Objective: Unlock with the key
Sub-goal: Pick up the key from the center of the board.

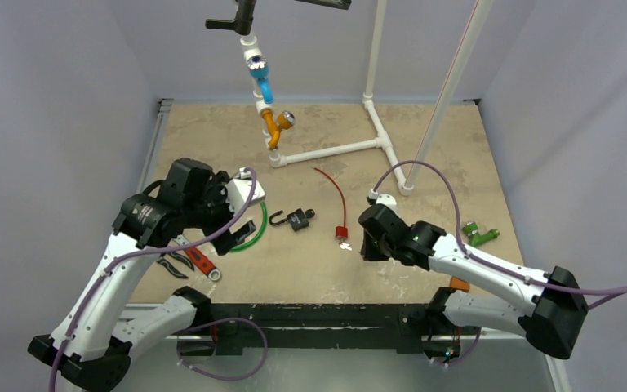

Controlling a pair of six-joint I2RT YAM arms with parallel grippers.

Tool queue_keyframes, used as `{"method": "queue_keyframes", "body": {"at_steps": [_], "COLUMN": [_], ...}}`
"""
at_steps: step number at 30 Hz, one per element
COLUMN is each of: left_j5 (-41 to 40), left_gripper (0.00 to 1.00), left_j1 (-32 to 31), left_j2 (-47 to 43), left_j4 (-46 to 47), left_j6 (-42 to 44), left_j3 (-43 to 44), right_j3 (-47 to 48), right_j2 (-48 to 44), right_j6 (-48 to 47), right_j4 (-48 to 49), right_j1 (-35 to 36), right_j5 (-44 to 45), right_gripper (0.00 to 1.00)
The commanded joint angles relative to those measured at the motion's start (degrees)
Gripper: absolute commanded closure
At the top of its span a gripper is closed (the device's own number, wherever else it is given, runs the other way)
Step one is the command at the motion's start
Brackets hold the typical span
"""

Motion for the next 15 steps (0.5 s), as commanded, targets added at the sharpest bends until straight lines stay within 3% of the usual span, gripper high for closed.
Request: {"method": "queue_keyframes", "body": {"at_steps": [1,4,10,12,15], "left_j5": [3.20,13.04,34.52,36.66,38.78], "left_gripper": [0.00,0.00,0.00,0.00,0.00], "left_j1": [0.43,0.42,0.34,0.33,-0.07], "left_j2": [-0.01,-3.78,-13.85,-16.38,-14.21], "left_j4": [-2.01,2.03,9.29,21.82,32.71], "left_j6": [0.28,2.02,14.09,8.01,-0.21], "left_j3": [5.68,3.56,-6.26,-11.63,-14.63], "right_j3": [0.63,4.83,18.83,22.06,26.09], "right_j2": [-2.63,-3.22,-0.75,-0.76,-0.12], "right_j6": [-3.88,-9.45,-17.98,-18.59,-18.70], "right_j4": [3.39,5.15,4.26,6.10,9.17], "right_j1": [0.31,0.31,0.58,0.64,1.06], "right_j5": [-3.00,-8.28,-21.67,-27.29,-34.86], "right_gripper": [1.00,1.00,1.00,1.00,1.00]}}
